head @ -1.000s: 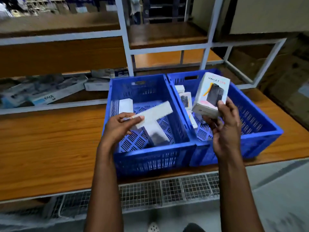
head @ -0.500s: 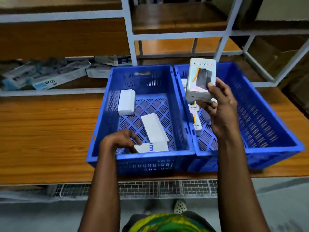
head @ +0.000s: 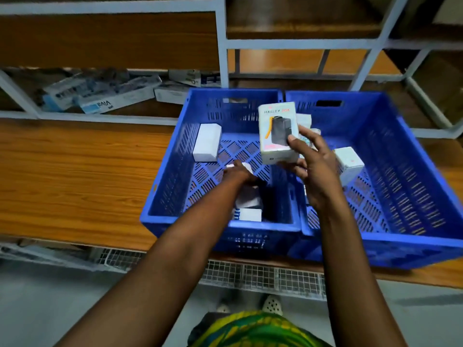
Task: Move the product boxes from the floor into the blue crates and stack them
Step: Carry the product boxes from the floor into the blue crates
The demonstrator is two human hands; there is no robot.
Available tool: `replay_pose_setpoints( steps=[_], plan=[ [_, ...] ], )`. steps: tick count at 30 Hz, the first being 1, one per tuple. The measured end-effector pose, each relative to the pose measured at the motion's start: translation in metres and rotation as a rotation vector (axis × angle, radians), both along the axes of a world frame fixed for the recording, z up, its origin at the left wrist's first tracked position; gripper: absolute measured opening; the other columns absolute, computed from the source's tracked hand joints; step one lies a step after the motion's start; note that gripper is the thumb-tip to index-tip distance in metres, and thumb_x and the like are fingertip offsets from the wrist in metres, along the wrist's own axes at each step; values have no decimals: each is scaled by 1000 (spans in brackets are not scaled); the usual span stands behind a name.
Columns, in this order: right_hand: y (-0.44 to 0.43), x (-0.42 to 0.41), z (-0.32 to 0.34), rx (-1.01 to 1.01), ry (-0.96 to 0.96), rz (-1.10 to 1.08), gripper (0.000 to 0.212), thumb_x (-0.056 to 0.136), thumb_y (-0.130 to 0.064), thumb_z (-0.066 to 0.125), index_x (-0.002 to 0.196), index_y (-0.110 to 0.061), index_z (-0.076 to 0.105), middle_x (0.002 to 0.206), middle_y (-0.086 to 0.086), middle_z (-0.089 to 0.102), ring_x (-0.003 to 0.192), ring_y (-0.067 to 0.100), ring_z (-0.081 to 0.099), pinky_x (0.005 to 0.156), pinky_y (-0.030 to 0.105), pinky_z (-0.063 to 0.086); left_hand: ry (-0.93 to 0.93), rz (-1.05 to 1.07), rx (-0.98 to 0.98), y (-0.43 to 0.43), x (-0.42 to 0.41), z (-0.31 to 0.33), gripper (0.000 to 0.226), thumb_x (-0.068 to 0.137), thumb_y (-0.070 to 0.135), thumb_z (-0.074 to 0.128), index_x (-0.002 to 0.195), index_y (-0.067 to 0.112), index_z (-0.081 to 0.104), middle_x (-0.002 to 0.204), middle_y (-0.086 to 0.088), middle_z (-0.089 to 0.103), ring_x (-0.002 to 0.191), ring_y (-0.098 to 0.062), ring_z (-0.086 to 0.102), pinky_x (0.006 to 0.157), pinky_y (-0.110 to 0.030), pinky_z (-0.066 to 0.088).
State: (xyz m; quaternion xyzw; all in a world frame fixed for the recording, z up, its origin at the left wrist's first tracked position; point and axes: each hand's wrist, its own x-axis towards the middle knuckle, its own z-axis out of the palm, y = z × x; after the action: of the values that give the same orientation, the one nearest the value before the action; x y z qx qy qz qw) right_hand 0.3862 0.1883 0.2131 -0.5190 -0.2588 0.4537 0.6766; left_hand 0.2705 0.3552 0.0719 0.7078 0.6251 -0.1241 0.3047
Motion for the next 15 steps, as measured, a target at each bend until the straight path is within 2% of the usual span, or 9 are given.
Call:
replay_pose_setpoints(
  steps=[2,4,5,7,9,11,13,15],
  plan=[
    [-1,-4,-5,-11,-14,35,42,94,-13,71,135,-14,62,106,9,76,86,22,71,65,28,61,-59,91,39,-6,-1,-5,132,60,66,83,159,20,8,157,-25,30,142,-44,37,110,-52,41],
    [-3,-5,-8,-9,-17,49,41,93,-14,72,133,-16,63,102,6,78,85,20,72,66,28,60,-105,120,126,-14,-4,20,128,70,44,88,158,13,1,153,-23,38,141,-42,40,110,-54,40],
    [-3,-4,-9,-4,-13,47,40,93,-14,72,132,-17,64,102,4,78,84,20,73,66,28,60,-91,97,183,-13,-10,38,124,70,40,89,156,10,6,150,-21,44,138,-41,44,109,-54,39],
    [-3,-2,-10,-2,-10,42,40,94,-14,72,132,-17,63,103,4,79,85,19,73,65,27,59,-55,-60,258,-6,-30,70,104,67,33,92,146,9,29,140,-17,55,128,-36,52,104,-44,42],
    [-1,2,-12,-7,-6,28,41,94,-15,72,134,-17,62,110,8,77,86,20,73,64,27,59,-113,-215,134,-3,-53,94,85,61,16,95,131,15,47,130,-10,62,112,-28,59,92,-31,47],
    [2,6,-15,-9,0,4,40,94,-15,71,133,-16,61,119,14,74,86,21,72,62,26,58,-161,-384,-101,-10,-75,97,79,58,6,96,125,20,55,123,-5,66,105,-22,63,89,-29,52],
    [6,11,-16,-4,11,-28,37,95,-14,71,130,-18,61,125,17,70,90,24,71,62,27,60,-30,-549,-288,-25,-83,87,76,62,9,96,128,24,61,119,0,69,101,-19,64,93,-32,56],
    [8,18,-17,-7,27,-65,38,94,-13,71,131,-16,61,124,13,71,96,28,70,68,32,63,31,-564,-392,-32,-87,70,70,70,14,93,132,23,63,122,-2,69,100,-18,64,90,-30,56]
  ],
)
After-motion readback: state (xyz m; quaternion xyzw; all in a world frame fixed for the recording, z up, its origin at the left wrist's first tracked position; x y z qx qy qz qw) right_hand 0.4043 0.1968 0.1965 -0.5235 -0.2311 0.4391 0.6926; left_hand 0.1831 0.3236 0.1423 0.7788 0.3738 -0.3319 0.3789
